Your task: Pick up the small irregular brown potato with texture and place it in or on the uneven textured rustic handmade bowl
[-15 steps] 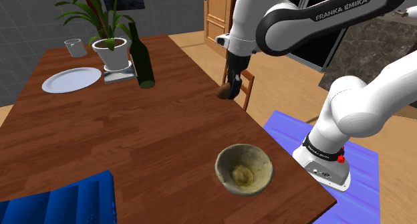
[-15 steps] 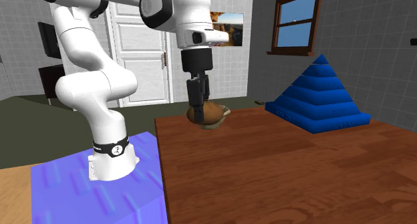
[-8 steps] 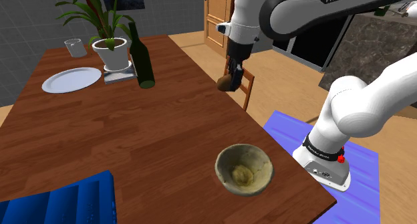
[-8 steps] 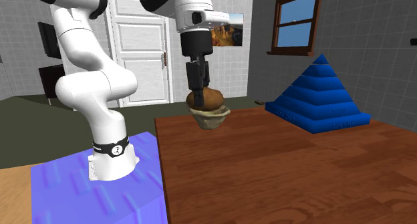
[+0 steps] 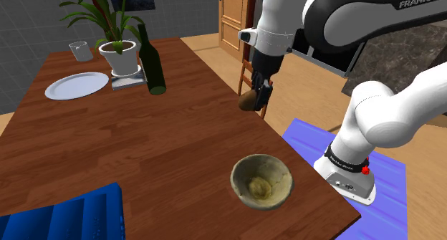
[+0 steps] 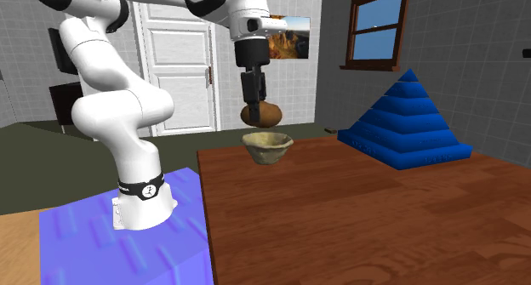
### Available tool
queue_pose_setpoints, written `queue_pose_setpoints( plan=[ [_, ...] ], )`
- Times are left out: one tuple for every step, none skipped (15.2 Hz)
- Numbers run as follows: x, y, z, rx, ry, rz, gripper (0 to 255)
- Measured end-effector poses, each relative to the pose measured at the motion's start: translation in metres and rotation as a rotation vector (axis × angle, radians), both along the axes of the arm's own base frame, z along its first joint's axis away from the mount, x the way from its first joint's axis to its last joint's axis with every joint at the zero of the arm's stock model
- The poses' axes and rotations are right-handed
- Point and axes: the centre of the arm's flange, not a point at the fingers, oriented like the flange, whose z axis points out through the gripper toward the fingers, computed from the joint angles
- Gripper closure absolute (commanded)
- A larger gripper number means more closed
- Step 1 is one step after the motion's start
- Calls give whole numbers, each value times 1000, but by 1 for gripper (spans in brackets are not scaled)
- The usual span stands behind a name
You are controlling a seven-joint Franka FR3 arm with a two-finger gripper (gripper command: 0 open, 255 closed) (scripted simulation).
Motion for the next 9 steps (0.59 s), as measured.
queue_pose_setpoints(
  plan=[
    [-11, 9, -1, 0, 0, 0, 255],
    [-19, 17, 1, 0, 0, 0, 255],
    [-29, 28, 0, 0, 0, 0, 255],
    [-36, 36, 2, 0, 0, 0, 255],
    [-44, 45, 2, 0, 0, 0, 255],
    [-55, 55, 5, 0, 0, 0, 255],
    [-66, 63, 3, 0, 0, 0, 255],
    [-76, 75, 2, 0, 0, 1, 255],
    [-84, 85, 2, 0, 0, 0, 255]
  ],
)
